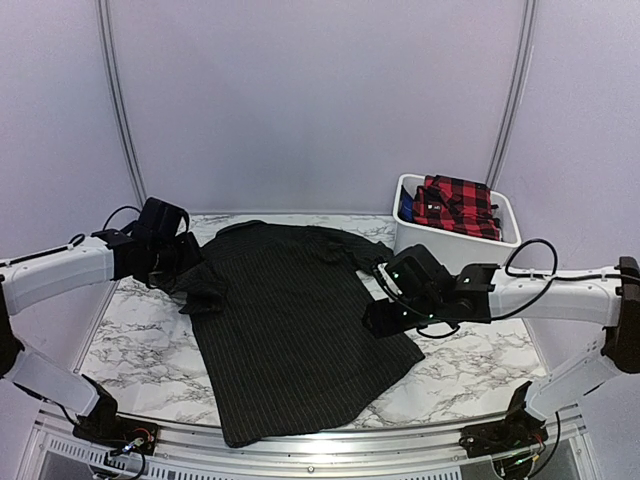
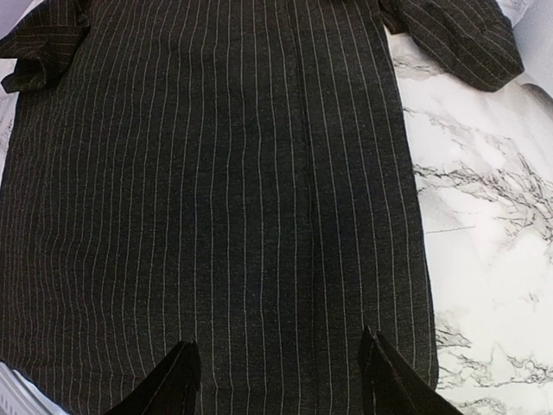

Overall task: Fold and stack the long sleeve shirts
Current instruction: Pick up the sleeve from the center of the board.

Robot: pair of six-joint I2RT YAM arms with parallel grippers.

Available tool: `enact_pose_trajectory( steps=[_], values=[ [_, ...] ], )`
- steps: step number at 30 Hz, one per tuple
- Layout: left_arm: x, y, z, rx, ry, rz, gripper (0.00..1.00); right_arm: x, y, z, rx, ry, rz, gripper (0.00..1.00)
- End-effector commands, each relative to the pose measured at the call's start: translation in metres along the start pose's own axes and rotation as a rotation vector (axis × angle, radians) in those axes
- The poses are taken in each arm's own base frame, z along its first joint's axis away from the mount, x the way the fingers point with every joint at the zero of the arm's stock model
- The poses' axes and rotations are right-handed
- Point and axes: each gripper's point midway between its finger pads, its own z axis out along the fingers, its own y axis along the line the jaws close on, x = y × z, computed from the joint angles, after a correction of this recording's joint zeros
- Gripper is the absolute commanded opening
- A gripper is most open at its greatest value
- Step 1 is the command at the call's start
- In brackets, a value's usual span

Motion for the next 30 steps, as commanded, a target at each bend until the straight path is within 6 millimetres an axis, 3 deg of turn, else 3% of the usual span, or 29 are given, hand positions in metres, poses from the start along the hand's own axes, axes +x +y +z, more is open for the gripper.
enact_pose_trajectory(
  steps=[1,6,13,19,21,26,30],
  values=[
    [-0.002,0.06,0.01,-0.151,0.017,-0.204,0.7,-0.018,0.013,-0.005,-0.016,-0.038,-0.015,0.59],
    [-0.002,0.082,0.031,-0.114,0.04,-0.434,0.7,-0.018,0.014,-0.005,-0.017,-0.034,-0.025,0.59],
    [0.013,0.087,0.074,-0.059,0.108,-0.598,0.71,-0.019,0.014,-0.008,-0.015,-0.04,-0.025,0.59],
    [0.015,0.088,0.097,-0.042,0.102,-0.7,0.68,-0.018,0.013,-0.009,-0.015,-0.047,-0.014,0.59],
    [0.011,0.087,0.1,-0.042,0.088,-0.703,0.6,-0.019,0.013,-0.01,-0.016,-0.049,-0.012,0.59],
    [-0.013,0.081,0.093,-0.031,0.017,-0.641,0.18,-0.017,0.01,-0.013,-0.007,-0.052,-0.01,0.59],
    [-0.03,0.063,0.071,-0.012,-0.041,-0.458,0.02,-0.016,0.007,-0.014,0.004,-0.055,-0.005,0.59]
  ],
)
